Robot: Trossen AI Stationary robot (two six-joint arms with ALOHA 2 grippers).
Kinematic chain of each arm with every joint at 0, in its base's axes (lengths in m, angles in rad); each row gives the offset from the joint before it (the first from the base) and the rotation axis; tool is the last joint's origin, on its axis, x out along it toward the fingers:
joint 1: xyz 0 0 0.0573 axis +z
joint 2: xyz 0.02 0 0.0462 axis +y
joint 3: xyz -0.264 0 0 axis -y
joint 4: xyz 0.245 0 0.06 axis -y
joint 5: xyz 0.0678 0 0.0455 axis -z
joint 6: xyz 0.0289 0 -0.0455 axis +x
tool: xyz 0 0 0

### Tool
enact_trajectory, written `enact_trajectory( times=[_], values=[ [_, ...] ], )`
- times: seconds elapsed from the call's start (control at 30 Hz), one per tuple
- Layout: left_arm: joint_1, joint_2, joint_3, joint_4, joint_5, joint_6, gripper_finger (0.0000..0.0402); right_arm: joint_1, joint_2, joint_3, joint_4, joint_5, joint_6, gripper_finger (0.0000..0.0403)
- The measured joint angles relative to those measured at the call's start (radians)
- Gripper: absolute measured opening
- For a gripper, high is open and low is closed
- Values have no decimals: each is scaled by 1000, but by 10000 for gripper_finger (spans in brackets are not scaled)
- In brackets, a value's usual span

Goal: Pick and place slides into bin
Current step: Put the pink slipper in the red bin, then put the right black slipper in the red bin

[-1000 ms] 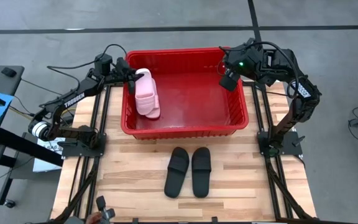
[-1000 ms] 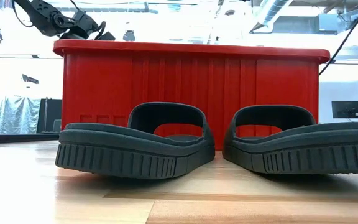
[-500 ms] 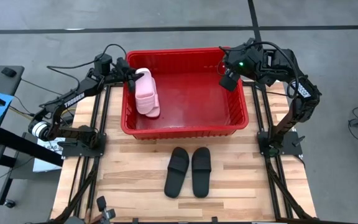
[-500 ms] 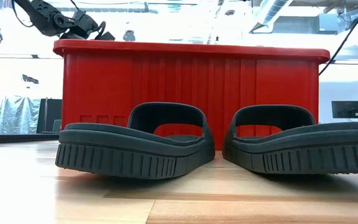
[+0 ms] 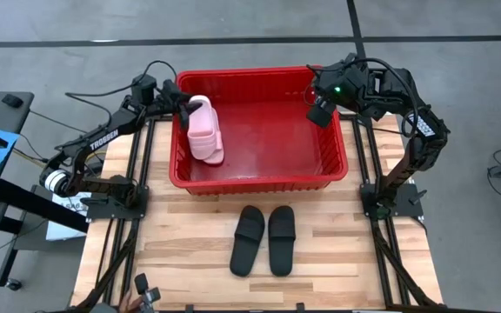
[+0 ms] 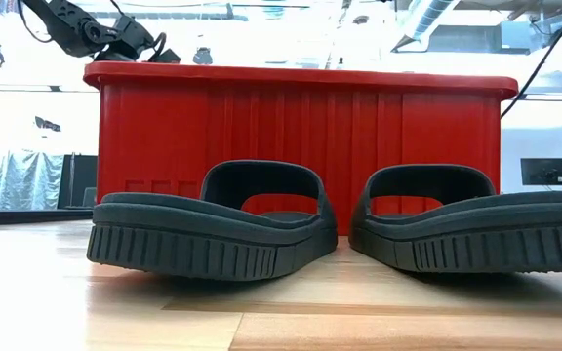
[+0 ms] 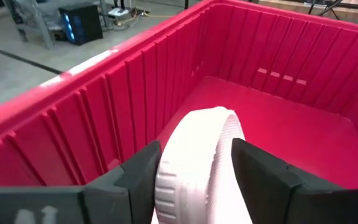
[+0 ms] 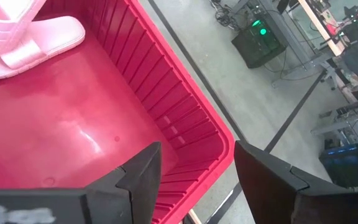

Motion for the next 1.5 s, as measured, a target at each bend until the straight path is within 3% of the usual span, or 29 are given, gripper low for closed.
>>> enact_trajectory(
  times=[0.87,1.0,1.23,1.5],
  values=[
    [0,0,0,51,-77,24,188,0,0,0,0,0,0,196],
    [0,-10,0,78,-77,-31,188,0,0,0,0,0,0,196],
    [0,-122,78,76,-70,-143,188,0,0,0,0,-7,-20,196],
    [-1,-370,158,75,-60,-329,187,1,0,0,0,-109,-18,196]
  ],
)
